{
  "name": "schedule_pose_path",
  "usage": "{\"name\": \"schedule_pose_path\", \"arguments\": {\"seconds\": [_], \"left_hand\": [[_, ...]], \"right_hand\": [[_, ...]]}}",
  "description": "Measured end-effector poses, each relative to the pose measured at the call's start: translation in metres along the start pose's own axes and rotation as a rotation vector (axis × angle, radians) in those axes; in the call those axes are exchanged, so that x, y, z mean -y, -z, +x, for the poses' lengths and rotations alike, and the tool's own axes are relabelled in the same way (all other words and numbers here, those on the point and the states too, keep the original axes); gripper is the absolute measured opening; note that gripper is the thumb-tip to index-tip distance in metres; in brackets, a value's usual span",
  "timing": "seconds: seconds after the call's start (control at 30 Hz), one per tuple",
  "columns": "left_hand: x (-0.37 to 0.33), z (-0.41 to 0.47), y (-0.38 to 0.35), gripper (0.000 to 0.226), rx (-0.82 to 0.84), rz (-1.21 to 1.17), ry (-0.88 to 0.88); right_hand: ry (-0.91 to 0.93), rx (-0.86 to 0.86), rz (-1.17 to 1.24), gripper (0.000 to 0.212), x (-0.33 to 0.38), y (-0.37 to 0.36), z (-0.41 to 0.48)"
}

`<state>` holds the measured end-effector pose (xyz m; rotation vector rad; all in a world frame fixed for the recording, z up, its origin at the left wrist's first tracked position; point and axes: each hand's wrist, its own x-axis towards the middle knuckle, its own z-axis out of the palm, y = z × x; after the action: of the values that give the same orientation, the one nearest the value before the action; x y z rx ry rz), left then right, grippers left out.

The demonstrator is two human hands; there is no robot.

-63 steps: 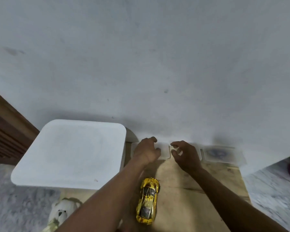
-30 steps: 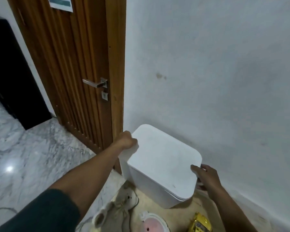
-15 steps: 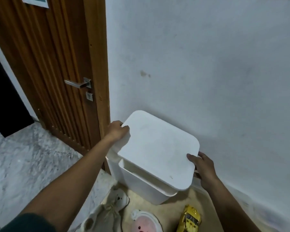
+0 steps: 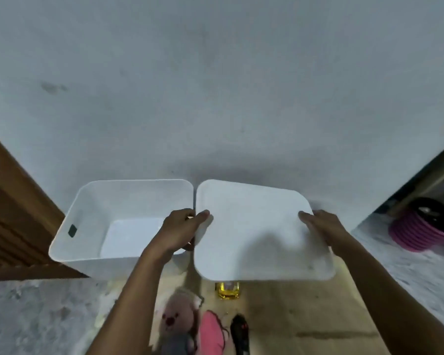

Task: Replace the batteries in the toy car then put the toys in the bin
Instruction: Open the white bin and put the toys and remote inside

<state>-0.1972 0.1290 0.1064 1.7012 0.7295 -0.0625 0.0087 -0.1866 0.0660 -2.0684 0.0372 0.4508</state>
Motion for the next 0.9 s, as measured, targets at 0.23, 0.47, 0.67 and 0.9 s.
{"name": "schedule_pose_path", "arguments": {"seconds": [0.23,0.47,0.67,0.9], "left_hand": [[0.018,0.017,-0.134,0.033,0.229,-0.007,0.099],[0.042,0.034,-0.208,0.042,0.287,0.021,0.288],[0.05,0.049,-0.232,0.023,0.261,-0.034,0.415],[0.057,0.067,-0.242,0.026,0.218,-0.017,0.444]], "right_hand": [[-0.195,-0.229,-0.008,0.046,-0.089,0.079,0.003],[-0.323,-0.245,-0.13,0.074,-0.144,0.091,0.024],[-0.339,-0.169,-0.206,0.069,-0.157,0.081,0.044],[-0.323,-0.145,-0.291,0.072,-0.174,0.068,0.05]]}}
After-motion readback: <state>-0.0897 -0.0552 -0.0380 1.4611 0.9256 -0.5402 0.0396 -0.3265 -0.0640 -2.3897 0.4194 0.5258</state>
